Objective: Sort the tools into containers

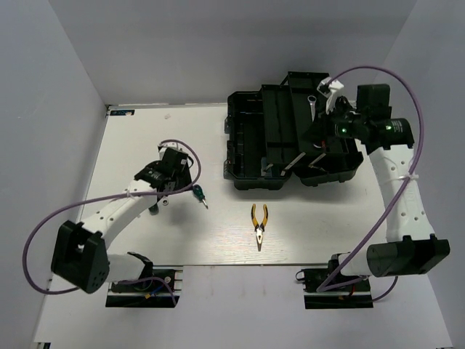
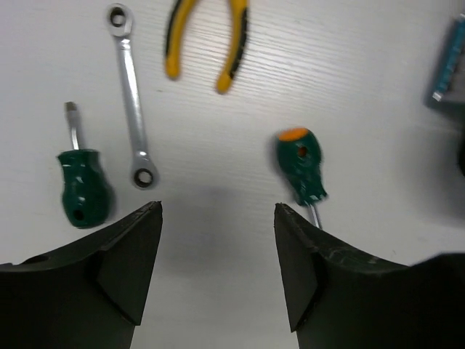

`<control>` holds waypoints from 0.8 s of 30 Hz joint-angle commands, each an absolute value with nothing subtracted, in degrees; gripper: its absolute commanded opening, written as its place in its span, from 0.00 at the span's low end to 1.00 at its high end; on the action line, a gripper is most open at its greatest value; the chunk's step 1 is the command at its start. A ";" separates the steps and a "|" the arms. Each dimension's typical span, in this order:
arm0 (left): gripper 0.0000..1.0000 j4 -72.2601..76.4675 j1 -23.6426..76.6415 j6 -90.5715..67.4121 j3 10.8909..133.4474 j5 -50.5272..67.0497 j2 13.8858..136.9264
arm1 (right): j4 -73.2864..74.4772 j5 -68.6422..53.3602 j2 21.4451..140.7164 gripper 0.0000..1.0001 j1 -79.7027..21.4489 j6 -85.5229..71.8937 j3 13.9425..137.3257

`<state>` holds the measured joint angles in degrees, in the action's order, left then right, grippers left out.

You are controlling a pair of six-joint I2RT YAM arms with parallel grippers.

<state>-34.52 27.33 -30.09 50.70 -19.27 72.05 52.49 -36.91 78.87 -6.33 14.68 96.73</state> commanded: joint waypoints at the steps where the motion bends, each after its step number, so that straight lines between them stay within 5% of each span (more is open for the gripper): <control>1: 0.73 -37.87 24.18 -33.05 55.10 -26.71 75.04 | 47.38 -41.49 78.75 0.00 -6.42 13.89 90.19; 12: 0.70 -35.17 13.63 -31.82 56.43 -21.37 85.86 | 36.57 -31.38 65.84 0.05 -6.15 13.27 72.00; 24: 0.59 -32.70 10.55 -30.15 59.33 -16.70 98.08 | 31.38 -33.57 56.08 0.08 -6.24 13.10 62.84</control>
<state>-33.74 11.14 -30.65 57.82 -17.98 97.34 34.44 -32.77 57.87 -6.37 12.49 63.59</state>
